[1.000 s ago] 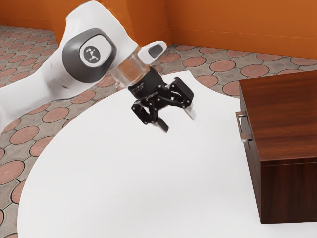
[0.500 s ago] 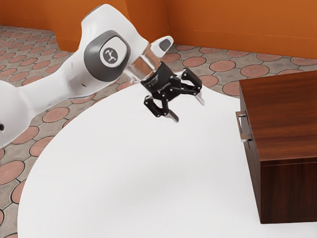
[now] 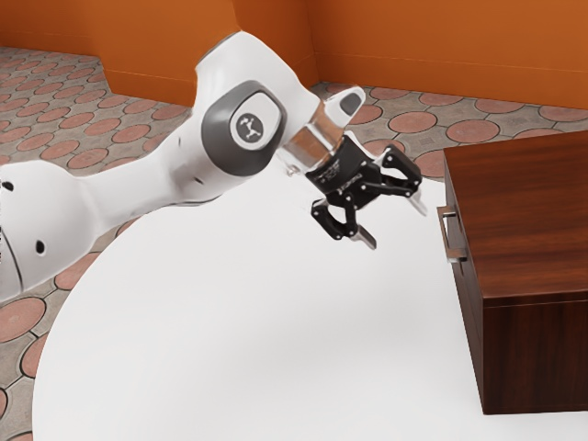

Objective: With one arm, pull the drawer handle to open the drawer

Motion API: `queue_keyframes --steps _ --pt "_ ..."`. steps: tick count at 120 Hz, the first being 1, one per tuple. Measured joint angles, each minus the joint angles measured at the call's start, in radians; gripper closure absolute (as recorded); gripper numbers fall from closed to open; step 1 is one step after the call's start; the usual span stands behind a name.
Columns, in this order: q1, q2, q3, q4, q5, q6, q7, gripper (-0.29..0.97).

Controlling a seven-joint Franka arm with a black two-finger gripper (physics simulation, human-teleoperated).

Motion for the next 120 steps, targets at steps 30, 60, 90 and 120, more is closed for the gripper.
queue_keyframes --steps 30,60,90,120 --pt "-0.010 0.002 -0.009 -0.020 -0.007 0.013 -0.016 0.07" --pt "-0.012 0.022 -0.027 -0.020 -0.009 0.049 -0.025 0.10" --pt "-0.013 0.036 -0.028 -0.022 -0.006 0.062 -0.031 0.17" --pt "-0.004 0.069 -0.029 0.004 0.007 0.069 -0.025 0.19"
